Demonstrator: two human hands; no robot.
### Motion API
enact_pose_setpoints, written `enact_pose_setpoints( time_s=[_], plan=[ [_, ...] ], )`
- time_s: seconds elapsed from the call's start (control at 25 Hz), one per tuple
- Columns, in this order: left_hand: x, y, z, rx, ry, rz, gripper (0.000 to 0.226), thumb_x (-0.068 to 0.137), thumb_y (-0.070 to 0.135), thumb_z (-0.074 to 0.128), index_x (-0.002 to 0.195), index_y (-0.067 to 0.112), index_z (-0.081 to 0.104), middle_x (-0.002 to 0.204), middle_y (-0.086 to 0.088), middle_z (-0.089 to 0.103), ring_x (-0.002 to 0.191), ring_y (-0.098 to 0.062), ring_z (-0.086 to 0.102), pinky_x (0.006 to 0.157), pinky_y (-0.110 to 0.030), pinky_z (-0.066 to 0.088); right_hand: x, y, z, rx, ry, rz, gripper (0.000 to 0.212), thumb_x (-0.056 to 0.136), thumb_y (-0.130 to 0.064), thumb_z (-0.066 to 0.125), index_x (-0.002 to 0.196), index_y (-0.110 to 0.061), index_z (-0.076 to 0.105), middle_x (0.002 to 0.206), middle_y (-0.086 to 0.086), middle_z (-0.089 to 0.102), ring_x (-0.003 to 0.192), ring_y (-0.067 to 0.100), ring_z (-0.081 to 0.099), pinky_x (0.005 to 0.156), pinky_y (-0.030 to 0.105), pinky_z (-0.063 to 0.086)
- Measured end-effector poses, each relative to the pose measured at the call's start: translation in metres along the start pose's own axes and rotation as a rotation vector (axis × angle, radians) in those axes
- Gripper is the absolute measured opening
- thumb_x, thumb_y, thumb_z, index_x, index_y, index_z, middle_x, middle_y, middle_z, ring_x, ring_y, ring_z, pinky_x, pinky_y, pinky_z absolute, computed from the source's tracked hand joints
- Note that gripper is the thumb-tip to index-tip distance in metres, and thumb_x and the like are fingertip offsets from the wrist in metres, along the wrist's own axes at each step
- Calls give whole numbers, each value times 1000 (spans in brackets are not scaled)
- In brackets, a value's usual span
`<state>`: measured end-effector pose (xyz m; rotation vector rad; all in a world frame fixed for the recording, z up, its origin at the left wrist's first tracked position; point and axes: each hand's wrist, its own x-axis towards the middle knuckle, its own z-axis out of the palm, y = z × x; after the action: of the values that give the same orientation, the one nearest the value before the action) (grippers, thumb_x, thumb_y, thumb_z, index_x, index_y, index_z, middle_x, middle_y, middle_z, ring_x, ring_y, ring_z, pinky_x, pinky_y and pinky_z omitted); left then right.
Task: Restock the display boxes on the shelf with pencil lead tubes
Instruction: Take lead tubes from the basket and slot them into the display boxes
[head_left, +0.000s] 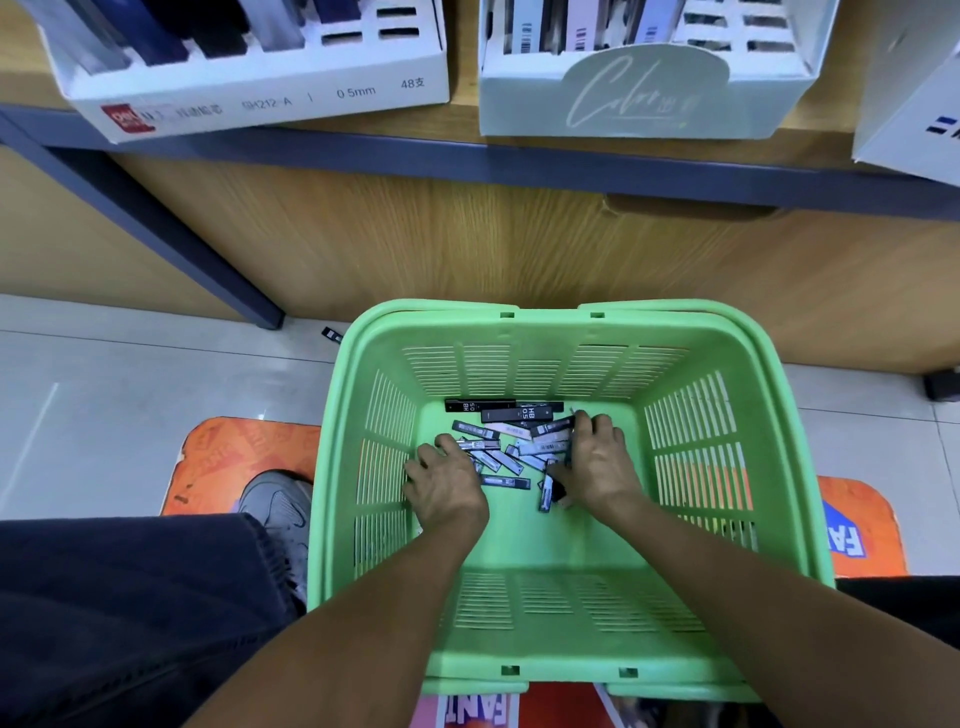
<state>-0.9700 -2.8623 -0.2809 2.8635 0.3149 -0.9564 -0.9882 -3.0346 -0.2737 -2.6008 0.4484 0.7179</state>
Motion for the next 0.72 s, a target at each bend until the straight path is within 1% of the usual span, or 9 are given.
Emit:
enact_pose_setpoints(
  time_s=[0.08,0.16,0.24,0.32,0.4,0.44,0.52,0.6,0.72],
  plan=[
    [1,3,-2,-68,-21,-12,59,86,-6,61,134,11,31,133,-15,40,116,-36,48,89,-40,52,-2,-2,7,3,7,-57,75,91,-37,73,146,-6,33,135,14,42,123,32,45,103,38,42],
    [3,5,-2,-162,-43,-53,60,85,-2,68,131,11,32,131,-16,40,112,-36,52,87,-42,54,-1,-4,3,-64,90,-181,66,92,-39,70,143,-9,39,133,11,45,122,30,48,99,39,46],
    [8,6,0,-268,-70,-172,68,84,8,76,133,8,29,129,-19,41,110,-37,54,85,-46,57,7,-10,-3,-175,148,-348,65,95,-38,65,147,-11,38,141,9,45,130,29,45,106,40,42],
    [10,7,1,-384,-101,-315,76,81,10,80,135,2,26,127,-23,43,108,-39,57,81,-46,59,14,-21,-7,-238,67,-440,74,97,-37,61,157,-12,25,155,9,36,142,29,35,117,40,31],
    [9,10,3,-445,-145,-385,74,79,8,80,133,-3,30,125,-25,48,103,-38,62,81,-44,59,19,-31,-1,-325,-7,-418,78,99,-35,58,160,-10,15,160,10,30,147,29,29,121,41,24],
    [8,11,4,-474,-164,-398,71,79,7,79,131,-4,32,125,-26,50,101,-38,64,81,-42,59,20,-33,3,-358,-13,-382,78,99,-34,59,159,-9,16,157,11,31,145,29,30,120,42,26],
    [6,13,6,-525,-167,-416,63,80,5,78,127,-3,36,123,-24,56,100,-37,66,80,-42,59,22,-33,4,-362,-28,-305,70,96,-36,62,151,-8,30,142,10,38,134,28,37,110,44,38],
    [6,14,8,-568,-145,-432,60,80,6,79,124,-2,39,120,-22,60,100,-37,66,78,-41,58,24,-31,-1,-326,-62,-262,60,93,-40,66,138,-10,42,132,9,40,125,27,40,103,43,45],
    [3,18,5,-648,-137,-452,64,78,9,82,126,-1,41,122,-20,60,102,-38,66,77,-40,58,25,-28,-6,-288,-95,-230,65,90,-47,69,137,-12,41,131,10,39,124,30,39,104,44,45]
  ],
)
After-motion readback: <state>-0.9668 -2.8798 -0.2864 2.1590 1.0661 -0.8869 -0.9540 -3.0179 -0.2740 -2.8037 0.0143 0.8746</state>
